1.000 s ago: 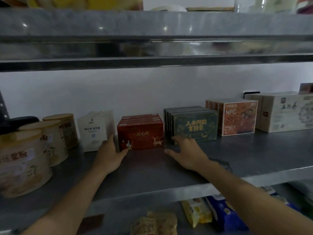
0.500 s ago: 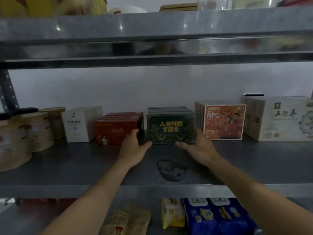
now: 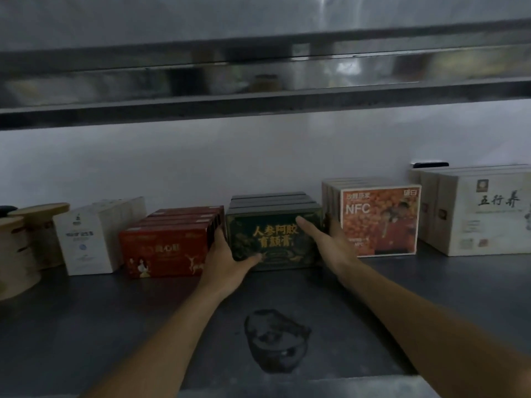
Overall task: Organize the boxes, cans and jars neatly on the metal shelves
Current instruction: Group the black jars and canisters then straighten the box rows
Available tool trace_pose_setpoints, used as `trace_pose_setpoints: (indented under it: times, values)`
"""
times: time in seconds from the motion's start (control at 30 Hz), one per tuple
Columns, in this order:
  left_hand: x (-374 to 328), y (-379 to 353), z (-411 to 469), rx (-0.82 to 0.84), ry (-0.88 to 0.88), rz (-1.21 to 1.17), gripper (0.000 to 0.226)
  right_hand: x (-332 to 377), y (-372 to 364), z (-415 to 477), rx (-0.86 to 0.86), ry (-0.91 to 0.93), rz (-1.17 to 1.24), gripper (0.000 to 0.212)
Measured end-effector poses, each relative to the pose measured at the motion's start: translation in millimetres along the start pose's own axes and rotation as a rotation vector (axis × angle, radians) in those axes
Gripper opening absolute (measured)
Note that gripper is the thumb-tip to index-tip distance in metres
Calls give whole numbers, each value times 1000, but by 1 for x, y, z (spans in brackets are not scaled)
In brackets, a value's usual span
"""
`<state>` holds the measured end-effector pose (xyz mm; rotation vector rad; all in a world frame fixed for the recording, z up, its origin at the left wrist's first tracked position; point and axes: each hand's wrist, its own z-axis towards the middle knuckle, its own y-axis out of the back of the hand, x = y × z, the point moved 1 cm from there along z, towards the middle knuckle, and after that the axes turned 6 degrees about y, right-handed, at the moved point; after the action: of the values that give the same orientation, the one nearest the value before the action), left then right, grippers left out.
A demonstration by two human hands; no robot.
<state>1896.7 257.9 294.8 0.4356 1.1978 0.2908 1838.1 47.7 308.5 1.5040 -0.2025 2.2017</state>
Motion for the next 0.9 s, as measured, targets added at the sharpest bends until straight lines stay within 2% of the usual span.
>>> trace_pose_setpoints:
  times: [0.07,0.2,0.3,0.4,0.53,0.67,0.9]
  values:
    - [3,0,5,21,16,-47,95,-7,-2,11,6,-11,59,113]
    - [7,-1,7,57,22,-112,81,-14,-8,17,72,8,179,64]
    - [9,-2,10,67,22,-114,76,-15,-9,18,75,-9,240,39]
    - [12,-3,12,68,24,-108,81,-17,-9,20,67,-16,274,38]
    - [13,-4,13,68,10,-103,75,-17,-9,20,91,-3,272,45]
    - [15,-4,15,60,12,-79,88,-17,-9,20,95,12,268,50]
    - [13,-5,13,53,-3,-80,77,-18,-9,20,105,40,246,56]
